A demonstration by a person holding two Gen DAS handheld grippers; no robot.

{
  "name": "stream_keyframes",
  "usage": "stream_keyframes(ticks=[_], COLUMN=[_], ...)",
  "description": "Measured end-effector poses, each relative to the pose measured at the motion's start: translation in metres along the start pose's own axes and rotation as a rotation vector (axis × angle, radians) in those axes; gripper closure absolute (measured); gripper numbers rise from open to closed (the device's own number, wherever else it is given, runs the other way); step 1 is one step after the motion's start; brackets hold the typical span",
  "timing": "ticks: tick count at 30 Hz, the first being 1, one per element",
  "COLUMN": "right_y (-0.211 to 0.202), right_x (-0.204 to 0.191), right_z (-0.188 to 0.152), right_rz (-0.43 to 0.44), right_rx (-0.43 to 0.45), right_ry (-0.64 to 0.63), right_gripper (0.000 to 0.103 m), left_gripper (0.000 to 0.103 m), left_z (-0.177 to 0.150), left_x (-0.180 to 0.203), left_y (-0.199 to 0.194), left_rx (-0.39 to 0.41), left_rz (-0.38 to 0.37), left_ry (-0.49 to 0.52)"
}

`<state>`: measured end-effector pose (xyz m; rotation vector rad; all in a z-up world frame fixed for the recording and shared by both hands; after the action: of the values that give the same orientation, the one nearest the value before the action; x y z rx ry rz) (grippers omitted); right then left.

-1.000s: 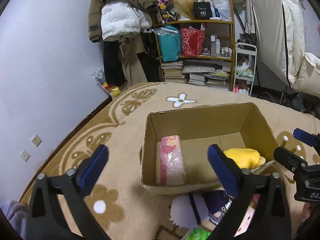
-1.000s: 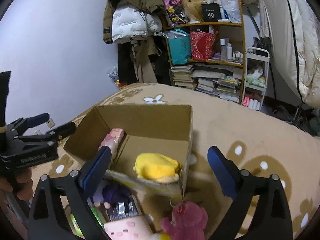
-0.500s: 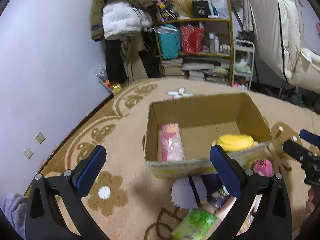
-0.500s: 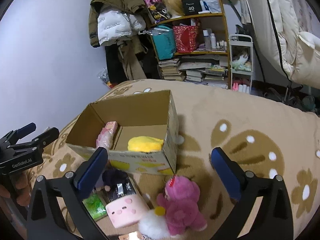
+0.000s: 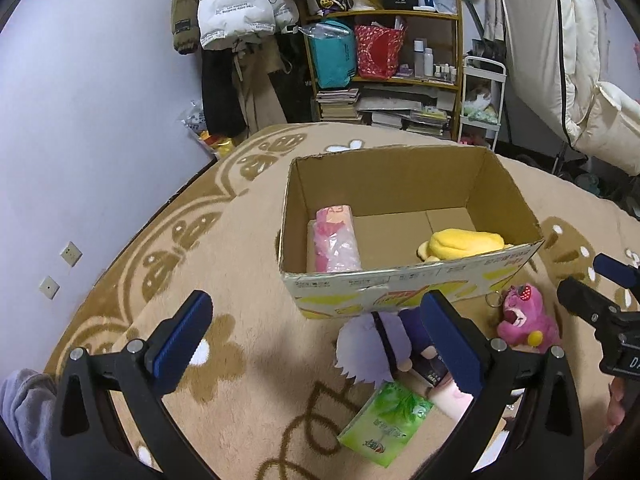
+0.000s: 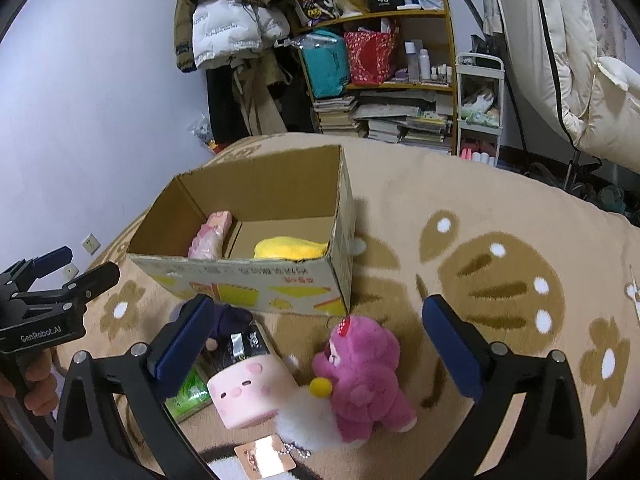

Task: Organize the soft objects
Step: 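Grasp the lavender-haired doll with the left tool while the right tool grasps the pink bear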

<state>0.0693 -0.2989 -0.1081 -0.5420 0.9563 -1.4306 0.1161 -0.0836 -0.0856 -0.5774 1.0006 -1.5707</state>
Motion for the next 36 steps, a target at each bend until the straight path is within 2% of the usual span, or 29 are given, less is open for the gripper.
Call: stream_keyframes(ticks=[3, 27, 33, 36], right_y=[0.004, 0.059, 0.068, 0.073], right_x=[0.000, 0.036, 0.045, 0.047], right_z=[-0.004, -0.022, -0.025, -0.026], right_rz=[0.008, -0.046, -0.042, -0.004], right_rx=[-0.020, -0.223, -0.263, -0.279], right_ry=[-0.002, 0.162, 0.199, 0.224], right_gripper=[0.000, 0.000, 0.000, 0.000], left_gripper=[0.001, 0.001, 0.001, 0.001], left_z=[-0.002, -0.004, -0.010, -0.012], left_x=[0.001, 0.023, 0.033, 0.036], left_y=[0.004, 0.058, 0.067, 0.071], left_rx=[-0.004, -0.125, -0.118, -0.109], left_rz=[0.014, -0.050, -0.059, -0.055], left_ry=[0.012, 0.036, 0.052, 0.049])
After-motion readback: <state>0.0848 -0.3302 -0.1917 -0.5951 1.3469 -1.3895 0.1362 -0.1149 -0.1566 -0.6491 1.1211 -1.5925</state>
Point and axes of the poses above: each gripper's, at about its wrist camera, not at the fingertips, and y roughly the way its jaws point, x to its right, z to its top, the point moved 6 cm from there along y, roughly the way its jaws point, and after that the axes turned 13 degrees about -x, right-handed, at the moved point
